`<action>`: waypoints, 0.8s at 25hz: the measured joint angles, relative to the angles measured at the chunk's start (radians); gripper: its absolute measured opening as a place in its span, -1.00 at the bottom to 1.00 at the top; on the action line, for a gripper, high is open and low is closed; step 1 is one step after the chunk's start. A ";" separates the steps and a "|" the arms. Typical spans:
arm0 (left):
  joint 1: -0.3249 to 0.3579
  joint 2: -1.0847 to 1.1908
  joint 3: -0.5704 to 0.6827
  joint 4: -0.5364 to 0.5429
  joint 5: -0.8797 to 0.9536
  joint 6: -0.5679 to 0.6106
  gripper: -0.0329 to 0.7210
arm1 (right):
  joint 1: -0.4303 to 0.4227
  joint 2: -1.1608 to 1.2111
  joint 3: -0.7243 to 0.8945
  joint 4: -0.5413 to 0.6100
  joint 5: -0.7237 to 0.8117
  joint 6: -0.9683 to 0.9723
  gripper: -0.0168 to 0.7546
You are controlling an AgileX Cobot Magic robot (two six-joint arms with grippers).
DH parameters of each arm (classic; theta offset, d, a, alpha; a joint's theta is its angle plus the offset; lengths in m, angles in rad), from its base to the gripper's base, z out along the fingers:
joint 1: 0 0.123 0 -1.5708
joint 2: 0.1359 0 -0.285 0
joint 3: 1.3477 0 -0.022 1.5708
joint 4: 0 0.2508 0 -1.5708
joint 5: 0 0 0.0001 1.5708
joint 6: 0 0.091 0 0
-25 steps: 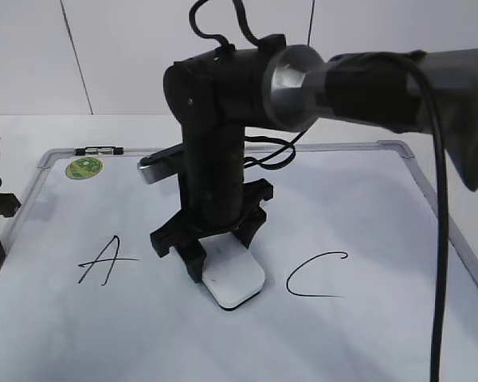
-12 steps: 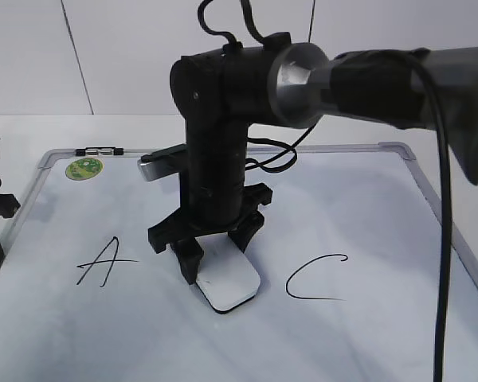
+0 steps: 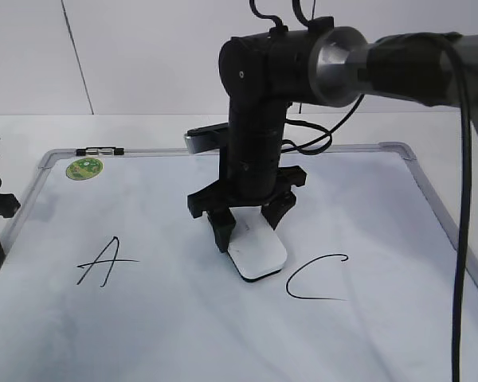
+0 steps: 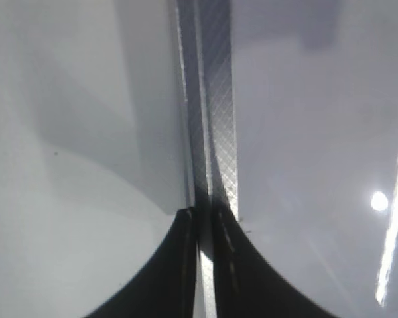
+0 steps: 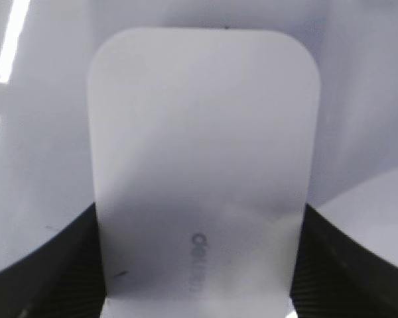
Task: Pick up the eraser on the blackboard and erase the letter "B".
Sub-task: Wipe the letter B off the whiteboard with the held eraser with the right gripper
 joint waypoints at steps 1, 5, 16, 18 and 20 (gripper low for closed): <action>0.000 0.000 0.000 0.000 0.000 0.000 -0.87 | -0.002 0.002 -0.007 -0.010 0.000 0.002 0.41; 0.000 0.000 0.000 0.000 0.000 0.000 -0.87 | -0.005 0.023 -0.065 -0.035 0.007 0.002 0.41; 0.000 0.000 0.000 0.000 0.008 0.000 -0.87 | 0.022 -0.033 -0.156 0.015 -0.015 -0.029 0.41; 0.000 0.000 0.000 0.000 0.010 0.000 -0.87 | 0.047 -0.048 -0.156 0.017 -0.015 -0.034 0.41; 0.000 0.000 0.000 -0.002 0.010 0.000 -0.87 | 0.080 -0.064 -0.140 0.017 -0.018 -0.036 0.41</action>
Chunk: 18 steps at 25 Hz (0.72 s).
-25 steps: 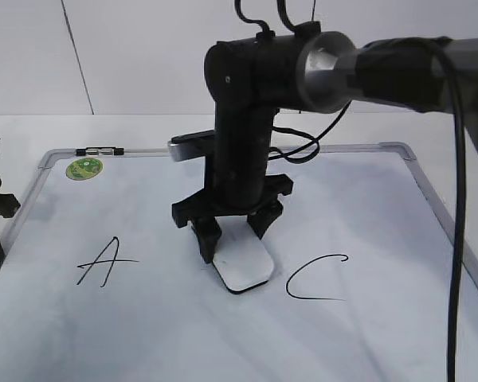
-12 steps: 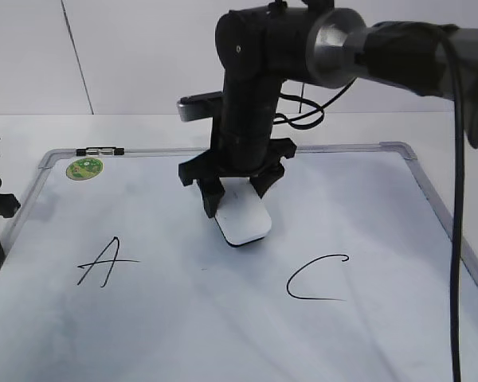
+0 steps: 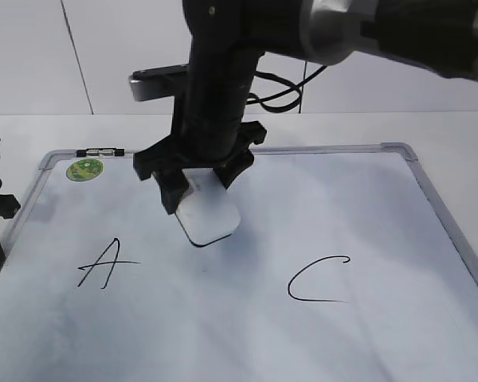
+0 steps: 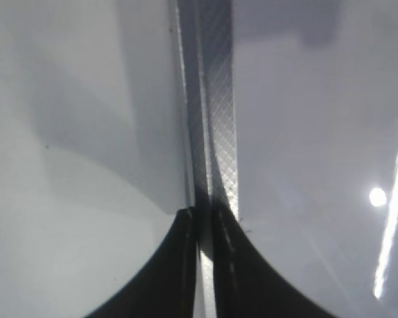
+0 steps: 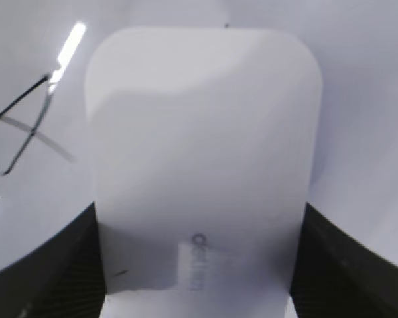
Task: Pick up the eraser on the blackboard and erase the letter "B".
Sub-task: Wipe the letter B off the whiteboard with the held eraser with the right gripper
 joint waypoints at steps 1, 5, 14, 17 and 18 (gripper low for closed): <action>0.000 0.000 0.000 0.000 0.000 0.000 -0.87 | 0.020 -0.010 0.019 0.000 -0.001 -0.001 0.41; 0.000 0.000 0.000 0.000 0.000 0.000 -0.87 | 0.082 -0.031 0.117 -0.020 -0.003 -0.005 0.41; 0.000 0.000 0.000 -0.001 0.002 0.000 -0.87 | 0.154 -0.039 0.195 -0.025 -0.003 -0.007 0.41; 0.000 0.000 0.000 -0.002 0.002 0.000 -0.87 | 0.160 -0.039 0.195 -0.023 -0.003 -0.007 0.41; 0.000 0.000 0.000 -0.002 0.002 0.000 -0.87 | 0.160 -0.035 0.195 -0.023 -0.003 -0.007 0.41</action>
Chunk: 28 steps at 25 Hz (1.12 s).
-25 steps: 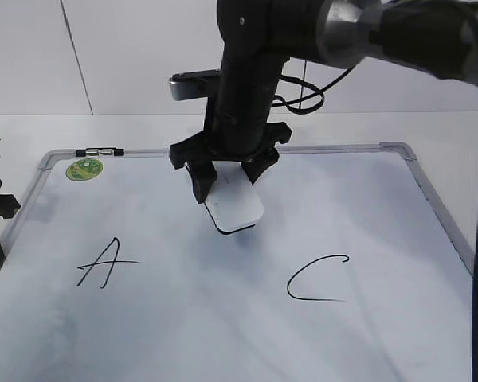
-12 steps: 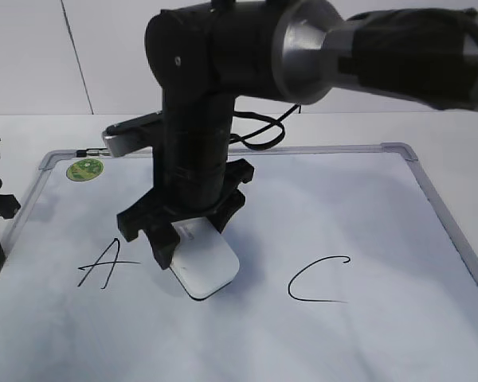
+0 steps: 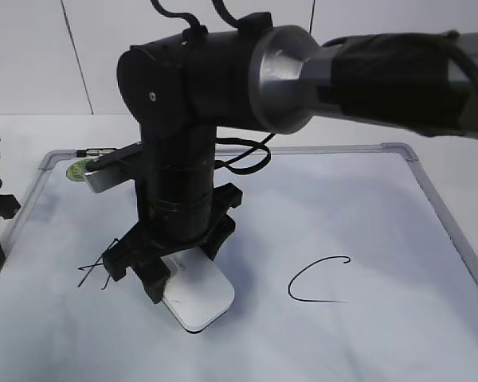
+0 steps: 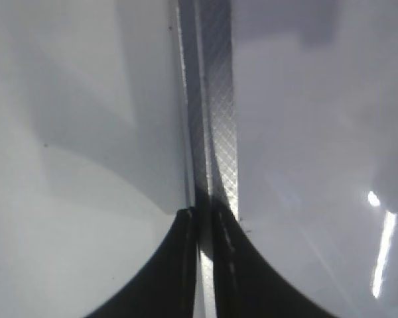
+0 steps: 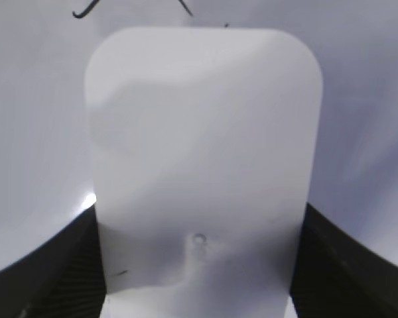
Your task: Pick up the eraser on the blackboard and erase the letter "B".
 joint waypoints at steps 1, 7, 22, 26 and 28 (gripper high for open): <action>0.000 0.000 0.000 0.000 0.000 0.000 -0.87 | 0.000 0.006 0.000 -0.002 -0.002 -0.002 0.41; 0.000 0.000 0.000 -0.002 0.000 0.000 -0.87 | 0.000 0.071 0.000 -0.021 -0.002 -0.007 0.41; 0.000 0.001 0.000 -0.002 0.000 0.000 -0.87 | -0.013 0.087 -0.013 -0.055 0.014 0.019 0.41; 0.000 0.001 0.000 -0.002 0.000 0.000 -0.87 | -0.056 0.087 -0.014 -0.069 0.014 0.043 0.41; 0.000 0.001 0.000 -0.002 0.000 0.000 -0.87 | -0.081 0.087 -0.014 -0.069 0.014 0.050 0.41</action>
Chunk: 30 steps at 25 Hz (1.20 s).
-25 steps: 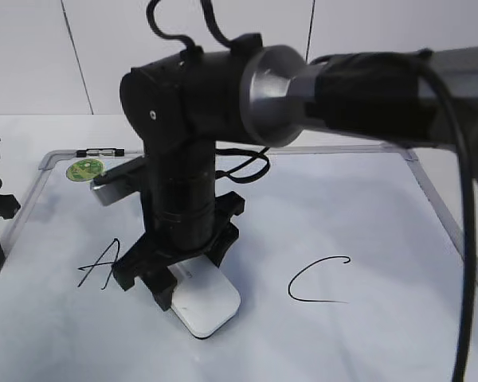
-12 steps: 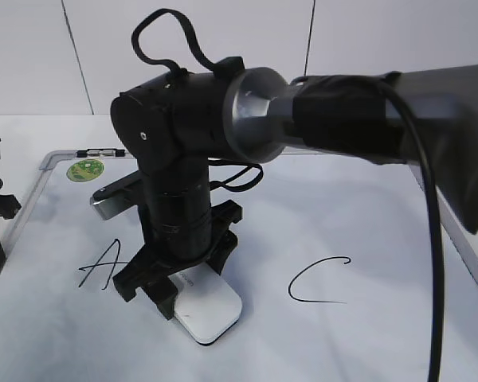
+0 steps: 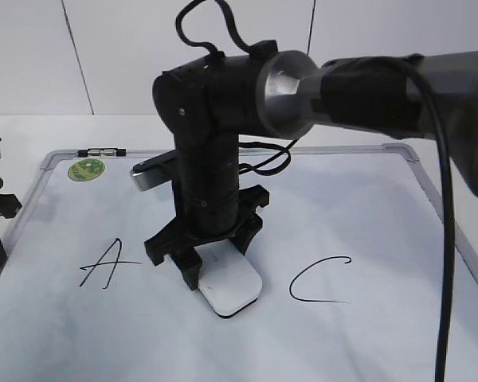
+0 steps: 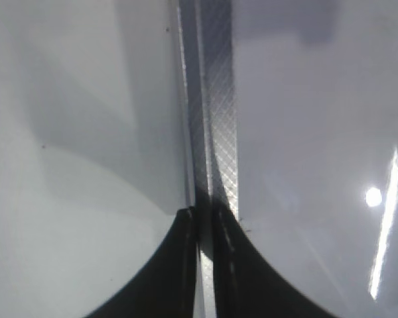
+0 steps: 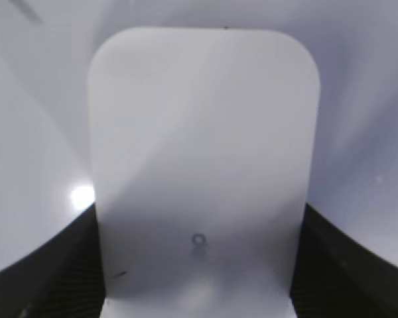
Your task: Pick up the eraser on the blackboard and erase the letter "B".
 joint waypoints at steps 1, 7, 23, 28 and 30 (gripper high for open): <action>0.000 0.000 0.000 -0.002 0.000 0.000 -0.87 | -0.013 0.000 0.000 0.000 0.000 0.004 0.41; 0.000 0.000 0.000 -0.004 -0.002 0.000 -0.87 | -0.046 0.000 0.000 0.000 0.000 0.011 0.41; 0.000 0.001 0.000 -0.002 0.002 0.000 -0.87 | 0.071 0.001 -0.002 -0.010 -0.006 -0.004 0.41; 0.000 0.001 0.000 0.006 0.005 0.000 -0.87 | 0.071 0.001 -0.002 0.029 -0.006 -0.014 0.41; 0.000 0.001 0.000 0.008 0.005 0.000 -0.87 | 0.071 0.001 -0.002 0.038 -0.006 -0.016 0.41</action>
